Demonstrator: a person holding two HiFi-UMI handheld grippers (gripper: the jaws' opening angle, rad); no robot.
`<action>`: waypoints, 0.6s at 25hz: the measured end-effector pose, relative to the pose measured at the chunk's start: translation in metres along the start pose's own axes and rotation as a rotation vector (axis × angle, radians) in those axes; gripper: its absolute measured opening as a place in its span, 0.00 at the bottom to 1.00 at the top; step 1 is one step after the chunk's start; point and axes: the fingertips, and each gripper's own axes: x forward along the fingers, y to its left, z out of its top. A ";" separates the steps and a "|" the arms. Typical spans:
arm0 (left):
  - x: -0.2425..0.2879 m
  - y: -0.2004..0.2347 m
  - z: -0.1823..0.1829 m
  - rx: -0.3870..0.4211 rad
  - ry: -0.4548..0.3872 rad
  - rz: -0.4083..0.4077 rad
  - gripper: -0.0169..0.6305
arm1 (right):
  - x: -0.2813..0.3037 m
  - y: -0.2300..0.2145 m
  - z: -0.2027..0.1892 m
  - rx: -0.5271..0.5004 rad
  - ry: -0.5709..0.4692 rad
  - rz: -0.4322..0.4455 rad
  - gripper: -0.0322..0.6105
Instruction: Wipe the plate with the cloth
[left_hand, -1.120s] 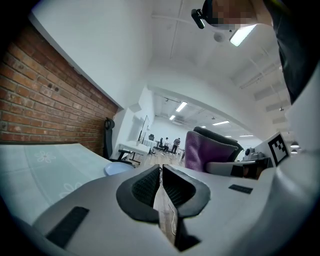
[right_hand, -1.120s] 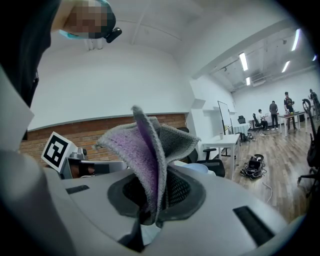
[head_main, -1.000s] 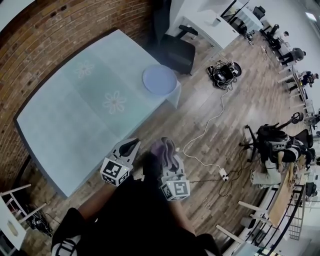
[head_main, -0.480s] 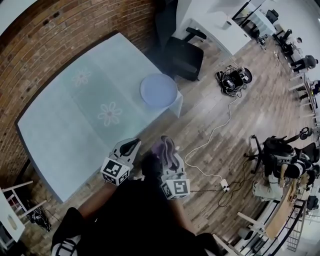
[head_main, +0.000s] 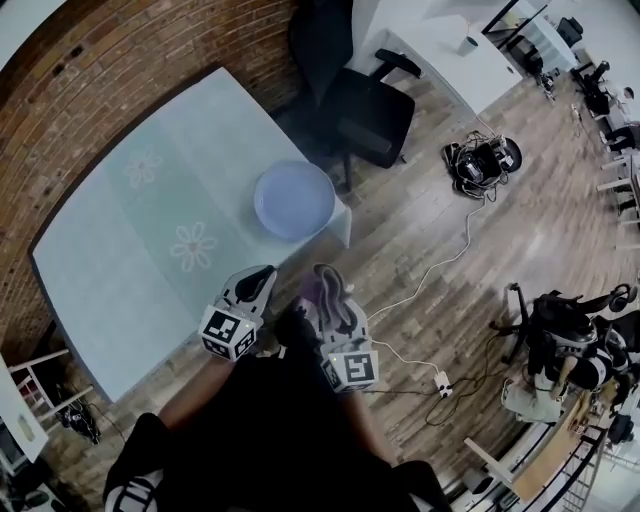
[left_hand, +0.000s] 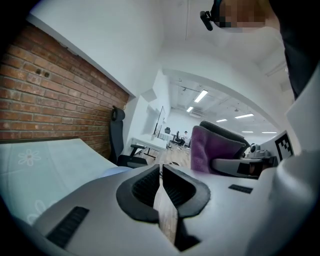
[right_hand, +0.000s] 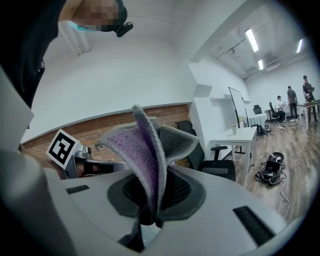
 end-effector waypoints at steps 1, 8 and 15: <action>0.009 0.002 0.002 -0.004 0.000 0.016 0.09 | 0.004 -0.010 0.001 -0.005 0.007 0.012 0.14; 0.047 0.018 0.008 -0.028 -0.010 0.129 0.09 | 0.029 -0.064 0.006 -0.013 0.026 0.074 0.14; 0.053 0.041 -0.005 -0.059 0.040 0.225 0.09 | 0.044 -0.075 0.009 -0.022 0.034 0.127 0.14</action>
